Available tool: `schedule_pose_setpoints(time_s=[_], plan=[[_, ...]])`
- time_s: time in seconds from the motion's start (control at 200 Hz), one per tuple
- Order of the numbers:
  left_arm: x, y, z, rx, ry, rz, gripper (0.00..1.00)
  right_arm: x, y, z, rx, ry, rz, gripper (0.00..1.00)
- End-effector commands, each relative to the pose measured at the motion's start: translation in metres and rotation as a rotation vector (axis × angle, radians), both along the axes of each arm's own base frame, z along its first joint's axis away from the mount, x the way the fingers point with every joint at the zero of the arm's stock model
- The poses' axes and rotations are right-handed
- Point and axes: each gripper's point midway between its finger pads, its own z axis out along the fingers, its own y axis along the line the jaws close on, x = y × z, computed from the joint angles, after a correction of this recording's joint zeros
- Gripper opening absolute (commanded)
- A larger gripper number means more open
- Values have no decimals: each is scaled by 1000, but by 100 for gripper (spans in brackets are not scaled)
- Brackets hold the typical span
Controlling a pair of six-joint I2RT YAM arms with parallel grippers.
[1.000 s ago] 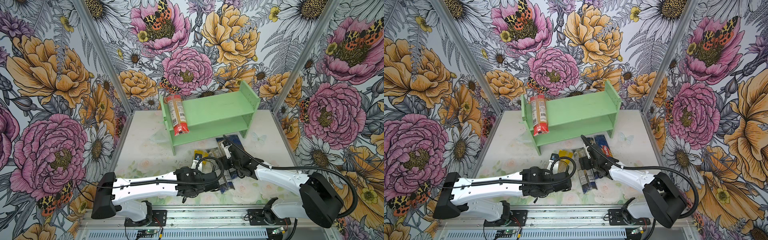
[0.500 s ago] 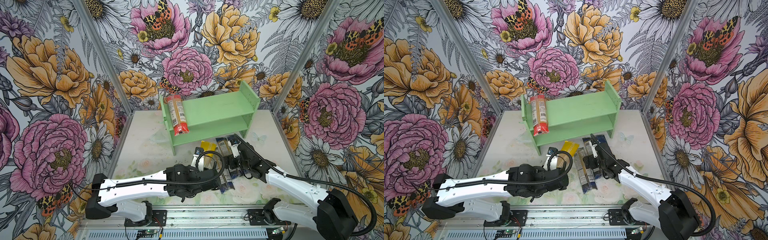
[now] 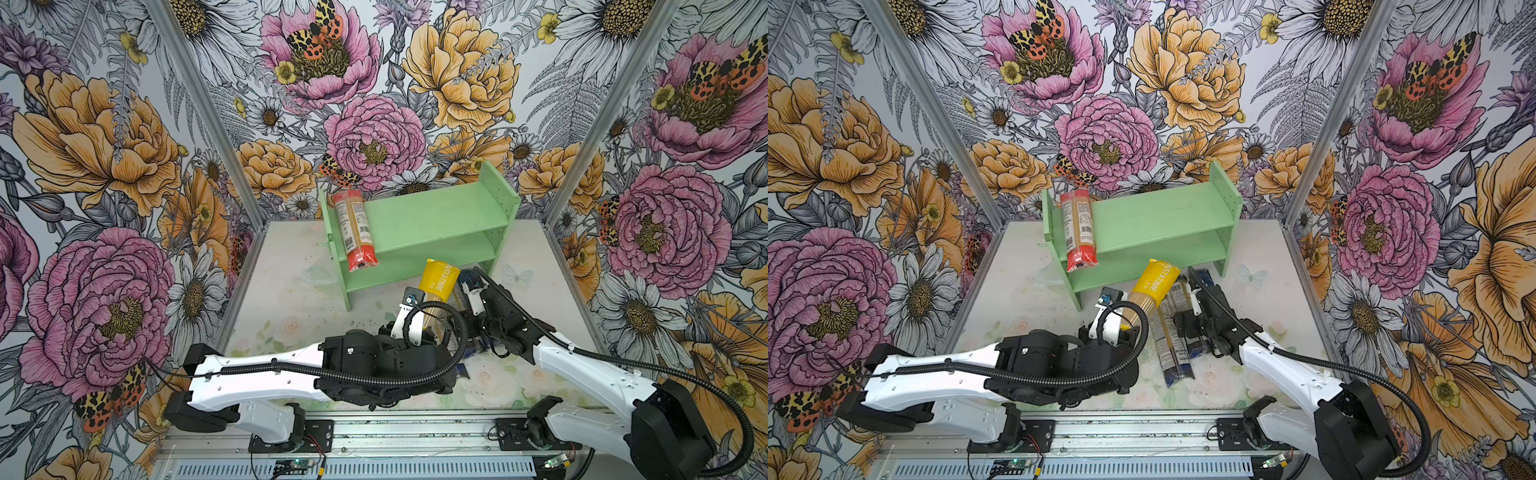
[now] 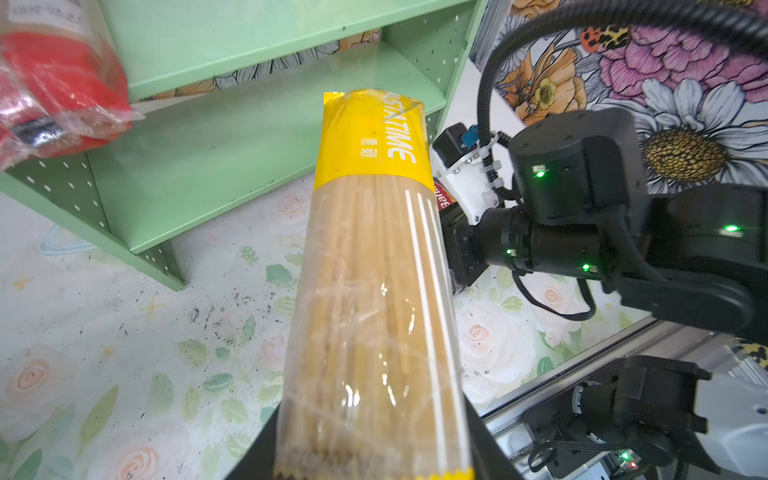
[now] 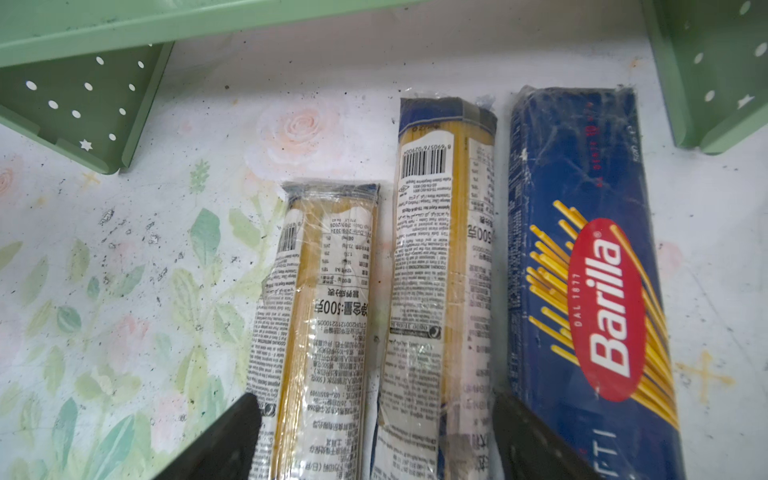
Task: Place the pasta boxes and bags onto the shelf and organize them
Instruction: 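Raise the yellow ATIME pack upright toward the shelf with the left gripper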
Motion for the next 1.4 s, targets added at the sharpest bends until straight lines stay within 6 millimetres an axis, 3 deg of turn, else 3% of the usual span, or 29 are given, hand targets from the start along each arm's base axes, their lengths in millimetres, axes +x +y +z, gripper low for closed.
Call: schedule_pose_setpoints(time_s=[0.0, 0.385, 0.581, 1.056, 1.396], plan=[[12, 10, 64, -132, -180, 92, 0, -1, -1, -3, 10, 18, -2, 89], [26, 26, 120, -152, -354, 236, 0, 0, 1, -5, 17, 32, -5, 89], [45, 34, 141, -178, -407, 365, 0, 0, 1, -4, 25, 36, -9, 89], [117, 40, 133, -196, -391, 602, 0, 0, 0, -4, 20, 31, -15, 88], [153, 32, 122, -209, -387, 703, 0, 0, -2, -4, 16, 25, -20, 88]])
